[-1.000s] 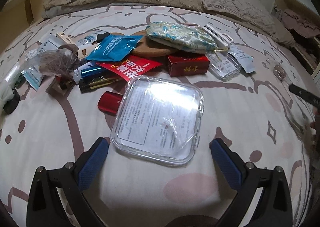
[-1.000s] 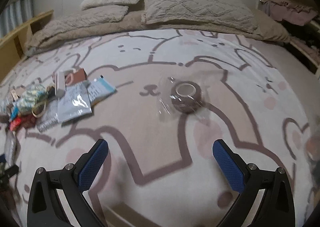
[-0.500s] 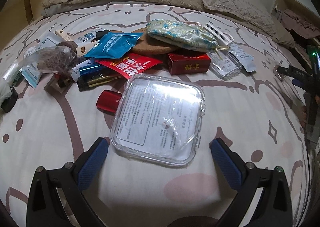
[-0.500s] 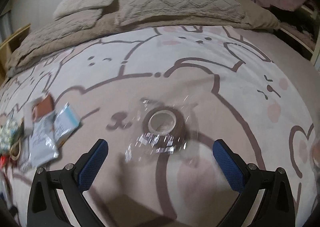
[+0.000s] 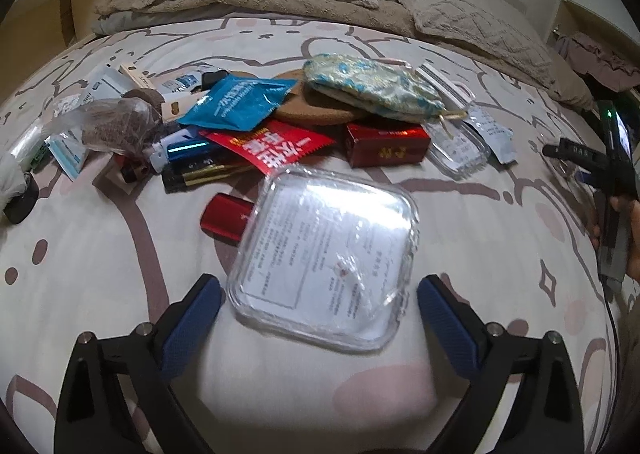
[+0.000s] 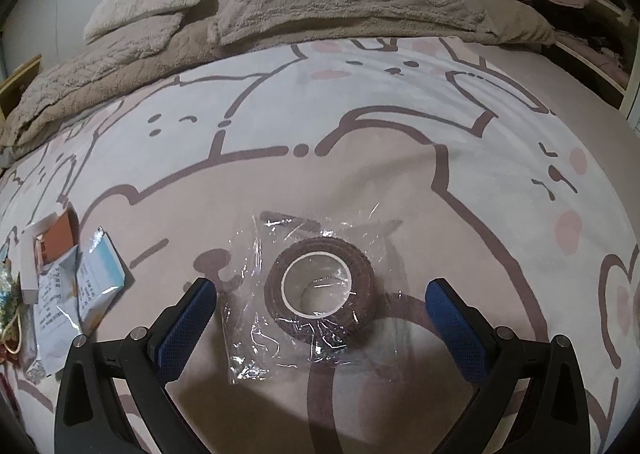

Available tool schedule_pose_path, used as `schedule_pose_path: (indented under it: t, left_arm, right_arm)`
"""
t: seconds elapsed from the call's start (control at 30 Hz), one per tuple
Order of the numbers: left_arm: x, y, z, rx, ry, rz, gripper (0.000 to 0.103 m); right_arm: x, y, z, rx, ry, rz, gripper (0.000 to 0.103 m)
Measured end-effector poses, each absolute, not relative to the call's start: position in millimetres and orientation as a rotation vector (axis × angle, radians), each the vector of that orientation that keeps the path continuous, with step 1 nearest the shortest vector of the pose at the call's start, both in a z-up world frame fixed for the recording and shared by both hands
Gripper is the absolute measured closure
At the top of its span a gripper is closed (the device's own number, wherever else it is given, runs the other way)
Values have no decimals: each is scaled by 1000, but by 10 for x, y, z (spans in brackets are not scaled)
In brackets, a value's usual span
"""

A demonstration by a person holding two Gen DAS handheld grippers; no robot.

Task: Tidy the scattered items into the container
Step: 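Grasp the wrapped brown tape roll with the right tool while the left grasps the clear box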

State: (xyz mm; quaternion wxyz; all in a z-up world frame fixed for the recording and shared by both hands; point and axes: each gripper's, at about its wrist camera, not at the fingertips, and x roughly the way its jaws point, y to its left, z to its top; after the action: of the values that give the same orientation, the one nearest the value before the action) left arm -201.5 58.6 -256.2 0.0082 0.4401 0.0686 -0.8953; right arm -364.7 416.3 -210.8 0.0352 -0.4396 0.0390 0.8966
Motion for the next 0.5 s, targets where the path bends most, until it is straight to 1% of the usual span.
schedule_pose_path:
  t: [0.1, 0.17, 0.23, 0.27, 0.33, 0.37, 0.4, 0.47, 0.5]
  left_arm:
    - [-2042, 585, -2561, 1366, 213, -2798, 4]
    - [-2037, 563, -2554, 1352, 219, -2793, 11]
    - [-2032, 521, -2546, 1336, 244, -2791, 22]
    - [-2030, 500, -2542, 1328, 257, -2789, 25]
    - [-2022, 477, -2535, 1320, 274, -2794, 25]
    - [-2012, 482, -2532, 1314, 270, -2796, 25]
    - [-2004, 490, -2530, 1307, 261, -2798, 25]
    - [-1993, 517, -2527, 1296, 234, -2801, 25]
    - [-1988, 524, -2525, 1292, 227, -2802, 25]
  right_arm:
    - [-3647, 4116, -2175, -1364, 68, 2725, 0]
    - [-3650, 4078, -2189, -1365, 27, 2712, 0]
    - [-3651, 4104, -2193, -1366, 45, 2716, 0]
    - [-3634, 4120, -2184, -1350, 62, 2726, 0]
    - [-3597, 4124, -2178, -1310, 65, 2734, 2]
    - [-3577, 4122, -2171, -1294, 65, 2745, 11]
    - [-3560, 4118, -2161, -1278, 67, 2760, 15]
    - [-3540, 4105, -2144, -1258, 63, 2780, 34]
    - [-3533, 4090, -2139, -1254, 56, 2790, 36]
